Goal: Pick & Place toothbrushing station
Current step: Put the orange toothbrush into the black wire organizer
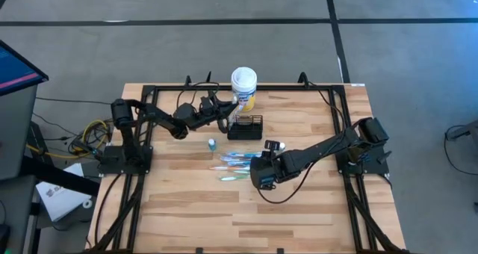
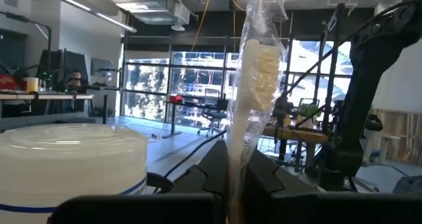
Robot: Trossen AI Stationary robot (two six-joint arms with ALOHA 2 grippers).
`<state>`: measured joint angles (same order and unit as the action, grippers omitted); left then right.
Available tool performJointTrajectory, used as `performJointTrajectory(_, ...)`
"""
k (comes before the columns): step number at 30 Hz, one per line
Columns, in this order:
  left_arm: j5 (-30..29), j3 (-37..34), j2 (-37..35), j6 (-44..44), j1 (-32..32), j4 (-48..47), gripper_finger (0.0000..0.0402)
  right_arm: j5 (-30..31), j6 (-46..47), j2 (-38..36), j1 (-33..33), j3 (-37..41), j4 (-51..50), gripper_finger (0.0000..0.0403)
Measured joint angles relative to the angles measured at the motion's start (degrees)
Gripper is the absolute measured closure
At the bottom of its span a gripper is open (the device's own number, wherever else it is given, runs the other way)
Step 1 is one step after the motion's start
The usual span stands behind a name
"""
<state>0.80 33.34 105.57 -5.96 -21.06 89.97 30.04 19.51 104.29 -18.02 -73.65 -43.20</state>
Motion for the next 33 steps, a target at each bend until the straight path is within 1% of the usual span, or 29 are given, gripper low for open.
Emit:
performJointTrajectory(7, -0.2, 0.0, 0.0, 1.0, 0.0, 0.0, 0.0393, 0.0, 0.0, 0.0, -0.3, 0.0, 0.0, 0.0276)
performJointTrajectory(16, -0.4, 0.0, 2.0, 1.2, 0.1, 0.2, 0.0393, 0.0, 0.0, 0.0, -0.3, 0.0, 0.1, 0.0276)
performJointTrajectory(33, -1.3, -2.1, 2.2, 2.5, 0.2, 0.1, 0.0394, 0.0, 0.0, 0.0, -0.3, 0.0, 0.2, 0.0276)
